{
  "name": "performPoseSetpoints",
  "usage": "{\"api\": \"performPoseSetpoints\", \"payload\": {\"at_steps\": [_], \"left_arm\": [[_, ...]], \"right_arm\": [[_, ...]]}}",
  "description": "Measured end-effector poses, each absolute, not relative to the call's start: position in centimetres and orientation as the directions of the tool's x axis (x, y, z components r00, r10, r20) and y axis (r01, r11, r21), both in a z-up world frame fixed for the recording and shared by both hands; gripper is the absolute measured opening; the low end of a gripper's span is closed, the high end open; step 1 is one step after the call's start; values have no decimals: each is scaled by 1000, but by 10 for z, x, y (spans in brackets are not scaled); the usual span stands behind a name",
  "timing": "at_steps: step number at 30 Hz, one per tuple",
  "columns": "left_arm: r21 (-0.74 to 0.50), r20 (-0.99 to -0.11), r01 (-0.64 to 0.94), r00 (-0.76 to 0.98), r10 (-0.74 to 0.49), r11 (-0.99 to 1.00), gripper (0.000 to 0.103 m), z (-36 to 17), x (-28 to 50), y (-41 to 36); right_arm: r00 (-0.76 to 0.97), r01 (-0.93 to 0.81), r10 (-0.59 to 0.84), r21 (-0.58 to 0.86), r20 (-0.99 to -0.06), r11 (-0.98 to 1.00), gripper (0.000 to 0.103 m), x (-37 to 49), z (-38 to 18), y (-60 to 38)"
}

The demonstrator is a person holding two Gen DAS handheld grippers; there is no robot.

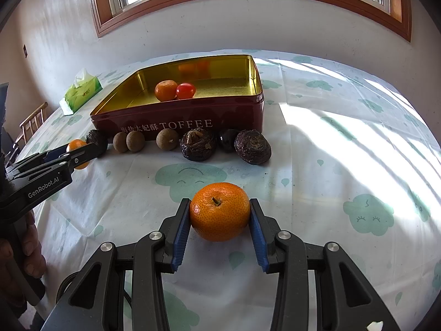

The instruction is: Organize fruits

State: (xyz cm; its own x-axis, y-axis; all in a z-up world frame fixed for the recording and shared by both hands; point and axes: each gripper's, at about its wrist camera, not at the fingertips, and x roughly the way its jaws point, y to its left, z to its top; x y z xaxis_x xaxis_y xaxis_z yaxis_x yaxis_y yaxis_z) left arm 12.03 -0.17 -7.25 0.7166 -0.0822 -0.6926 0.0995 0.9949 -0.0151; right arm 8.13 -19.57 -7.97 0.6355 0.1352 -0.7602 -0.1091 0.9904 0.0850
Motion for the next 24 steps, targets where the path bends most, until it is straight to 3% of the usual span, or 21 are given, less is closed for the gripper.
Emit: {"api": "performPoseSetpoints", "payload": {"at_steps": [24], "left_arm": [[-30,-696,94,712,-88,995,42,-72,120,2]], "right_arm": [[637,-105,134,87,-759,991,38,83,-79,-196]]}}
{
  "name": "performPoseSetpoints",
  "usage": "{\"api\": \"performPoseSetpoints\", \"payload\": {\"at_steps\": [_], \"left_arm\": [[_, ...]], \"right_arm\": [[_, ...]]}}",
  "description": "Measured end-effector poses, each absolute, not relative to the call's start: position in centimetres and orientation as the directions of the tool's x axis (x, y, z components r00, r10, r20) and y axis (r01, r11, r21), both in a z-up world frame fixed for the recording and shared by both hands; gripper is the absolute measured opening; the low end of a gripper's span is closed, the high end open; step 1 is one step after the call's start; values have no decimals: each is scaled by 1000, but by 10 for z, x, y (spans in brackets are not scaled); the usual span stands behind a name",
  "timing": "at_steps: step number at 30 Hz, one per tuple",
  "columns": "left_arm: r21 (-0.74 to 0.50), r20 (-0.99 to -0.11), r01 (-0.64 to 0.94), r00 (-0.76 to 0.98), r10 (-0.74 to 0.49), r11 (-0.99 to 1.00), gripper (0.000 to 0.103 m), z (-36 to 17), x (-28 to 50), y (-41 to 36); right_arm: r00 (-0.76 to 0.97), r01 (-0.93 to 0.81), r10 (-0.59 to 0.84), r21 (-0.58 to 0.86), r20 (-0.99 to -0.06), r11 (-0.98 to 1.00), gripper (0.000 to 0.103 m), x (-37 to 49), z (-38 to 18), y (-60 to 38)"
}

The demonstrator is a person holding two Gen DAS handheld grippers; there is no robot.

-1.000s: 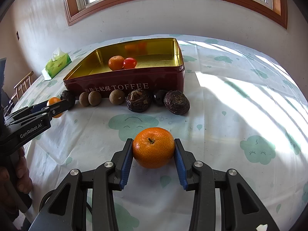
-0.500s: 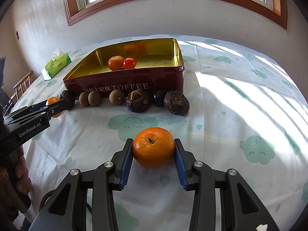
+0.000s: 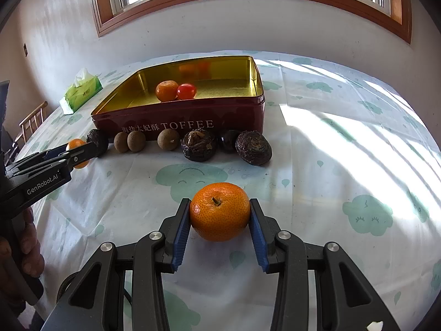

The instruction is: Organize fruits

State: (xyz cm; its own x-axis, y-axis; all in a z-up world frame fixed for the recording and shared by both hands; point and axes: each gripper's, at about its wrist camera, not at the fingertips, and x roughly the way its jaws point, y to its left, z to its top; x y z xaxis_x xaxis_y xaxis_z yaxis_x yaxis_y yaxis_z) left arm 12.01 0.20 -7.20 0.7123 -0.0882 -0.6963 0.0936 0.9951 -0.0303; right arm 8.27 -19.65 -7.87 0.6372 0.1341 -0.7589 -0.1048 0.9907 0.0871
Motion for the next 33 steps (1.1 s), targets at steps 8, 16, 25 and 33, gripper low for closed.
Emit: {"api": "performPoseSetpoints", "payload": {"at_steps": [8,16,25,33], "left_arm": [[-33,-697,93,712,-90,995,42,-72,120,2],[-39,-696,89,713,-91,995,42,-72,120,4],[-40,-696,87,713,-90,995,42,-72,120,4],[-44,-695,84,713,-90,996,42,-71,120,6]], "right_arm": [[632,-112,171,129,-756,985,38,80,-77,-187],[628,-131,177,122,-757,984,38,80,-79,-175],[631,-130,174,118,-756,984,38,80,-79,-176],[633,-130,173,117,-755,985,38,79,-79,-175]]}}
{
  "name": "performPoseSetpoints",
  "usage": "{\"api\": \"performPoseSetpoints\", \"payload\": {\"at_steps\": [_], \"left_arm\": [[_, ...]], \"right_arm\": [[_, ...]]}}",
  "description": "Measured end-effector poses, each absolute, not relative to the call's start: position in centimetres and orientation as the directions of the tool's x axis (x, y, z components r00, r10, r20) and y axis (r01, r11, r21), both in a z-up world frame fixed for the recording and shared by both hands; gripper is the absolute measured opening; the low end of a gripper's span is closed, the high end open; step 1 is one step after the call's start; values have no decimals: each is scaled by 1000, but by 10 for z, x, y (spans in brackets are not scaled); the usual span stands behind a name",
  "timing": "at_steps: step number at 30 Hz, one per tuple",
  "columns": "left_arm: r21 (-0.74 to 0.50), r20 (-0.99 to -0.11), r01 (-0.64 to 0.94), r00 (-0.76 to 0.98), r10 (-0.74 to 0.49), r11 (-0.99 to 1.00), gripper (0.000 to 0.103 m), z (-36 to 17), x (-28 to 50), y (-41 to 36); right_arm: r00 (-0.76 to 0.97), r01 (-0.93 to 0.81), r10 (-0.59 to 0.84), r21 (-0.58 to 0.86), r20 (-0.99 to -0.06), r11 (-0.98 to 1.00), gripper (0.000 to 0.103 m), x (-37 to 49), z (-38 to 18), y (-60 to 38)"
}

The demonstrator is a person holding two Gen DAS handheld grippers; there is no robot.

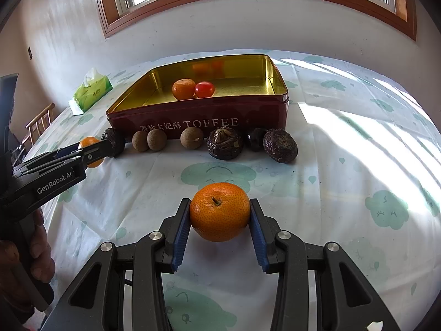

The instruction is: Organize fruits

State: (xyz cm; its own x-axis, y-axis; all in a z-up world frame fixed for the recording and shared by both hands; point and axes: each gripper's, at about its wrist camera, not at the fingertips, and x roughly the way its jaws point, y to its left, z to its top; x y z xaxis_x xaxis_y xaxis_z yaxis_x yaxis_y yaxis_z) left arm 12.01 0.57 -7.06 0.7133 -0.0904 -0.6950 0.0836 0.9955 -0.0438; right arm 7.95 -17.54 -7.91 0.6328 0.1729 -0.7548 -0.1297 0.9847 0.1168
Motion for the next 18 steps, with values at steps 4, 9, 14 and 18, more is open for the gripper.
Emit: {"api": "performPoseSetpoints", "payload": {"at_steps": [4,9,14,18], "left_arm": [[-43,-694,84,715,-90,996,42,-69,119,6],[-43,-693,85,715,-91,995,42,-68,120,5],[-42,-692,88,716,-92,995,42,-67,120,4],[-41,-691,89,717,-92,995,42,-67,120,4]], "right_arm": [[634,-129,172,116,-754,985,38,79,-79,-175],[635,-129,172,116,-753,985,38,79,-79,-175],[639,-126,169,114,-751,985,38,78,-77,-176],[639,-126,168,114,-750,985,38,78,-77,-176]]}}
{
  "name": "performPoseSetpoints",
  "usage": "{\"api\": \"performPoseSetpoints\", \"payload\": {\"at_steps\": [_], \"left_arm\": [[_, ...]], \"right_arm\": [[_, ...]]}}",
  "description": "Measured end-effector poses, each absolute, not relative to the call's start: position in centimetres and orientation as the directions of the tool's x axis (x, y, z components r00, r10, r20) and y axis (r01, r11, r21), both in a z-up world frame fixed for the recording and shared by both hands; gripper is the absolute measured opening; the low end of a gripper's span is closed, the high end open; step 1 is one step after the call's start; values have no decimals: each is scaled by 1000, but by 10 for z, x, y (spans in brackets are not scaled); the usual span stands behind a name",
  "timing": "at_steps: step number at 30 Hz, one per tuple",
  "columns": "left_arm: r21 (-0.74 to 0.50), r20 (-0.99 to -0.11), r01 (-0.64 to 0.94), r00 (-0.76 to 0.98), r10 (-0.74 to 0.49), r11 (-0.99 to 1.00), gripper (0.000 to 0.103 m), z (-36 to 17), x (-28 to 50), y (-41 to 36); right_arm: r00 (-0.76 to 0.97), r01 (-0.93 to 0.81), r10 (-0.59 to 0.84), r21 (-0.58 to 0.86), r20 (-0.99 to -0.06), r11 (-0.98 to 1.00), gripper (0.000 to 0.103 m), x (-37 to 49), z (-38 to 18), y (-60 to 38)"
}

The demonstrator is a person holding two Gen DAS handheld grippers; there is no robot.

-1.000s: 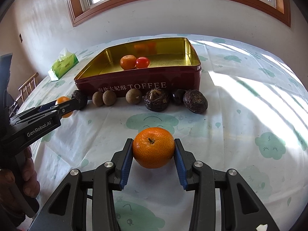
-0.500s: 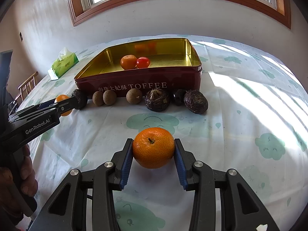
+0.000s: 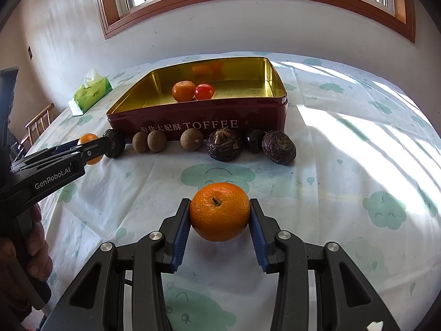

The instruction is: Organize fruits

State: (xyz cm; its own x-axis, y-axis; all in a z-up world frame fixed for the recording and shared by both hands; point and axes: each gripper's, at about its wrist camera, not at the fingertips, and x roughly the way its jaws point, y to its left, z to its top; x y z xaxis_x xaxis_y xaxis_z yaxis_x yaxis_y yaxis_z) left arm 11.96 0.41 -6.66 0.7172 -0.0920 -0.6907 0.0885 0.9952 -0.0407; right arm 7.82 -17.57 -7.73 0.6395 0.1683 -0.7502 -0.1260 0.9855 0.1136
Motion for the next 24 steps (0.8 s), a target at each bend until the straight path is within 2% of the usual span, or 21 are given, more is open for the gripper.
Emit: {"api": "performPoseSetpoints", "payload": {"at_steps": [24], "left_arm": [[-42,-691,96,716,-98,995,42,-62,120,-1]], "right_arm": [[642,-123,177,128,-746,984,38,76,-76,-177]]}}
